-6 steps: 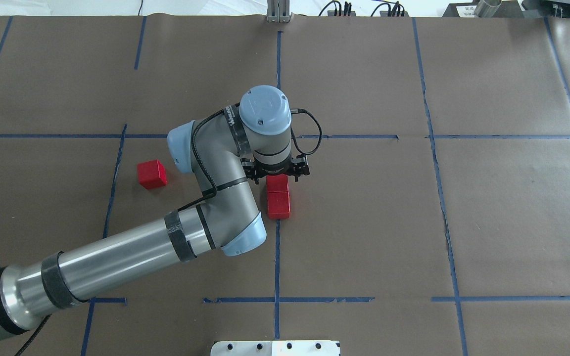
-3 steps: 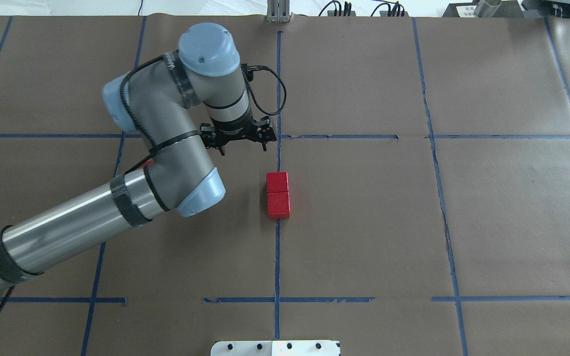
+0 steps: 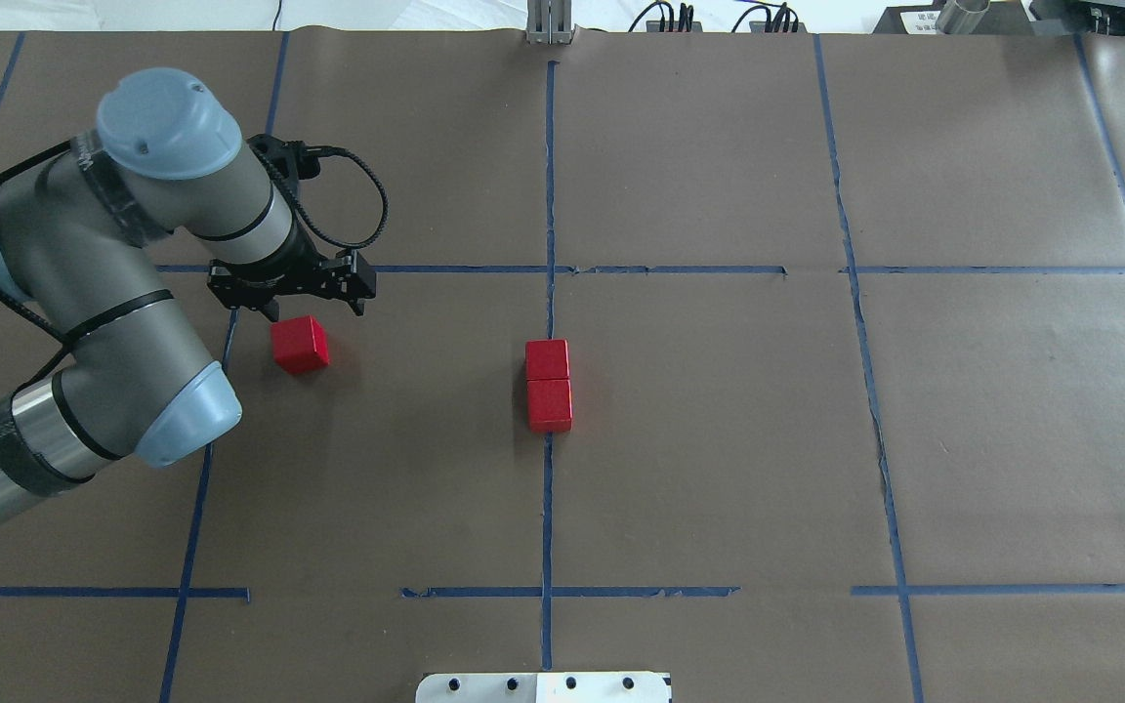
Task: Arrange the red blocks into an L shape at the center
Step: 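Move the left gripper to the last red cube and grasp it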
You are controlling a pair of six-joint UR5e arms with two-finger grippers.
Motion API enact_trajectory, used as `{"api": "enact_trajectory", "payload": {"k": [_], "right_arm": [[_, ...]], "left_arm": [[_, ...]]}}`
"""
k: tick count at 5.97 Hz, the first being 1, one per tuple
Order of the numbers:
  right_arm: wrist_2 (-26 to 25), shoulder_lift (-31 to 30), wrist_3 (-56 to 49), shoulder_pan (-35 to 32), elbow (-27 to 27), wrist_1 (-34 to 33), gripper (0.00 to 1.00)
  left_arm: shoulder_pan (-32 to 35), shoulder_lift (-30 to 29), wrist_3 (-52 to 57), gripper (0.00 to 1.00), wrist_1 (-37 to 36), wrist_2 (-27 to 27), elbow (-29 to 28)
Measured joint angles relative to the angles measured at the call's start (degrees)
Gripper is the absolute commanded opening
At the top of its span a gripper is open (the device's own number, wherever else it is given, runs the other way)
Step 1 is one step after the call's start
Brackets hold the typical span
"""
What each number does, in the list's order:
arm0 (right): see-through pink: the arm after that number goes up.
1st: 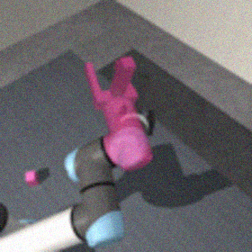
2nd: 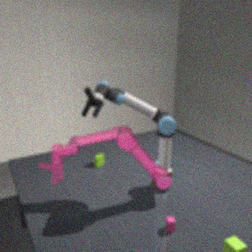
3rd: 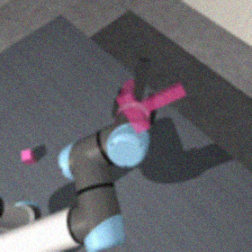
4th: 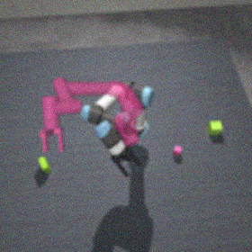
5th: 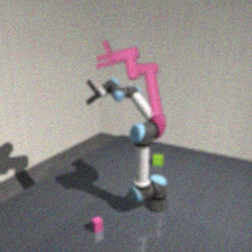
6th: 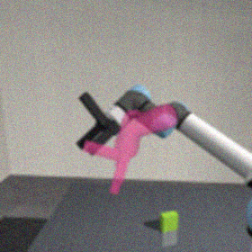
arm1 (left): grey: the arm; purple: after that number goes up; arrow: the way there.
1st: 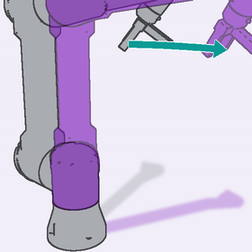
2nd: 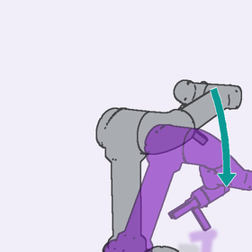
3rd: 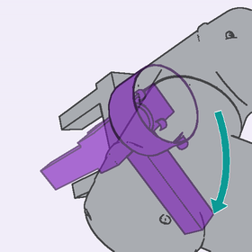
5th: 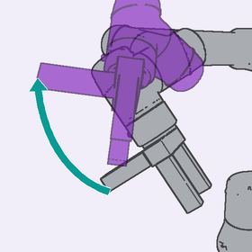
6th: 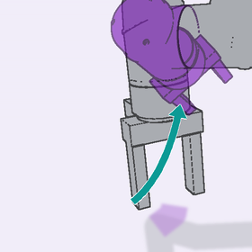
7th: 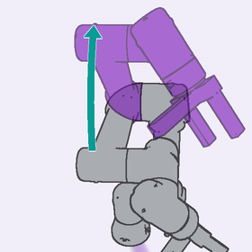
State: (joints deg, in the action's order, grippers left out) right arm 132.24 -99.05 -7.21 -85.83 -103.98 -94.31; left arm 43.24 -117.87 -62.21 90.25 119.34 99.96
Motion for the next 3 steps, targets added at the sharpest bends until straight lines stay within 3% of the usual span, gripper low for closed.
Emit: {"api": "enact_trajectory", "payload": {"k": [3], "right_arm": [[0.0,0.0,0.0,0.0,-0.1,0.1,1.00]], "left_arm": [[-0.2,3.3,-0.5,0.98,4.9,-0.1,-2.3]]}}
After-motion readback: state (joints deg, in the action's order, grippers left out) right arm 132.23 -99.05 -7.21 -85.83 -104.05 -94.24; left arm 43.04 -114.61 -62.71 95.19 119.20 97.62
